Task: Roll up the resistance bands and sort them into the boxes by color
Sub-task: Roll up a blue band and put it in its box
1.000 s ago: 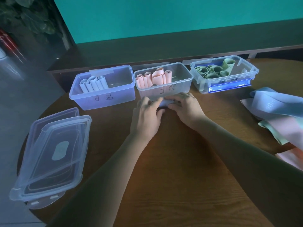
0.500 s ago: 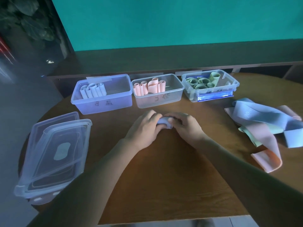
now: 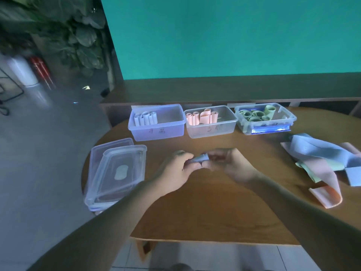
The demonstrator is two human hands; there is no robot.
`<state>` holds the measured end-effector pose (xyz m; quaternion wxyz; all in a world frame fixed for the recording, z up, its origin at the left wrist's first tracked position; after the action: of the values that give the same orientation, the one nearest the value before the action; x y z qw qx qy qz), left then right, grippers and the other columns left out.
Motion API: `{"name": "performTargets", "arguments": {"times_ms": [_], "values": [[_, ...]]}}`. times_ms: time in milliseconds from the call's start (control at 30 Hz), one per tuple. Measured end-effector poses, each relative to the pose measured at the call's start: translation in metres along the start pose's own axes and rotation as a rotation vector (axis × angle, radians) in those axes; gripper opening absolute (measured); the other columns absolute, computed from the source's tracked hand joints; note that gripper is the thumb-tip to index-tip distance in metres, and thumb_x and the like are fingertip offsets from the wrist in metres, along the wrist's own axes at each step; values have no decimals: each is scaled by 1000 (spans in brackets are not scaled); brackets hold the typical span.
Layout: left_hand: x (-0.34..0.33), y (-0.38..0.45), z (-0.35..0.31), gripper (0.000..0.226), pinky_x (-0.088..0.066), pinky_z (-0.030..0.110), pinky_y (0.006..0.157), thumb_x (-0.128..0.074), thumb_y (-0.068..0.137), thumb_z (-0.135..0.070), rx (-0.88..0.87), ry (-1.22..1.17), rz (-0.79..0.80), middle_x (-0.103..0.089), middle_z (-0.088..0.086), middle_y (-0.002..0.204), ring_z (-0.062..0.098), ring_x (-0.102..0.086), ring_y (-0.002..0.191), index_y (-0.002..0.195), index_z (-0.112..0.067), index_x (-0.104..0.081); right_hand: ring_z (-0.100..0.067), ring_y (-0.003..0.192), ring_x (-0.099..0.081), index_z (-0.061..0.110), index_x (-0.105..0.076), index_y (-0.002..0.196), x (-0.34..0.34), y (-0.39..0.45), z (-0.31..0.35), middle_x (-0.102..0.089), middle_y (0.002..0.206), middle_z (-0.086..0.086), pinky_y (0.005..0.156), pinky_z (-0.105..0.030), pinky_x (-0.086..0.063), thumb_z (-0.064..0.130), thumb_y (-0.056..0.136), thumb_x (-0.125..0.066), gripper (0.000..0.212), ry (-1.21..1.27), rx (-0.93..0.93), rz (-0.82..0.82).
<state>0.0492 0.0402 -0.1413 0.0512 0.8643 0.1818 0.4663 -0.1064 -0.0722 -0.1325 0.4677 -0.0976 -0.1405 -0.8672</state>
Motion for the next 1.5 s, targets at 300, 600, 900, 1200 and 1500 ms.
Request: {"name": "performTargets", "arguments": {"times_ms": [300, 600, 900, 1200, 1500], "values": [[77, -8, 4, 16, -56, 21, 74, -58, 102, -27, 129, -393, 19, -69, -3, 102, 5, -65, 81, 112, -19, -68, -26, 70, -65, -1, -75, 104, -31, 42, 51, -76, 96, -18, 73, -30, -53, 14, 83, -78, 25, 178, 153, -38], [111, 38, 67, 5, -54, 37, 72, -71, 92, -32, 193, -389, -123, -72, 2, 87, 12, -64, 71, 97, -33, -69, -3, 60, -65, 0, -74, 105, -46, 126, 54, -72, 65, 3, 64, -9, -46, 9, 90, -72, 18, 78, 17, -34], [134, 101, 145, 27, -54, 31, 80, -62, 94, -41, 244, 94, -362, -75, 0, 103, 20, -67, 92, 110, -23, -74, 3, 40, -49, 18, -82, 90, -27, 226, 45, -72, 67, -4, 42, -9, -33, 22, 87, -75, 9, -374, -68, -228], [126, 127, 188, 36, -48, 47, 92, -51, 98, -52, 375, 317, -314, -63, 4, 120, 27, -53, 111, 115, -29, -73, 4, 42, -60, 7, -77, 95, -28, 287, 13, -74, 71, -3, 43, -11, -46, 17, 88, -75, 12, -475, -219, -127], [112, 138, 209, 66, -50, 52, 94, -46, 81, -70, 389, 211, -260, -58, 8, 131, 29, -55, 118, 128, -28, -66, 1, 49, -65, 4, -77, 95, -49, 320, -9, -73, 71, -1, 57, -19, -56, 16, 90, -73, 14, -633, -222, -16]]}}
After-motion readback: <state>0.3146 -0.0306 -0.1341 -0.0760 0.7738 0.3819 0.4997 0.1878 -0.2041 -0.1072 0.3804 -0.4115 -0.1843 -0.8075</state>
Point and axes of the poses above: each hand's wrist, its own y-axis towards the middle knuckle, its own x-axis out of the back of the hand, z = x × y, the point moved 4 cm from there along y, towards the middle knuckle
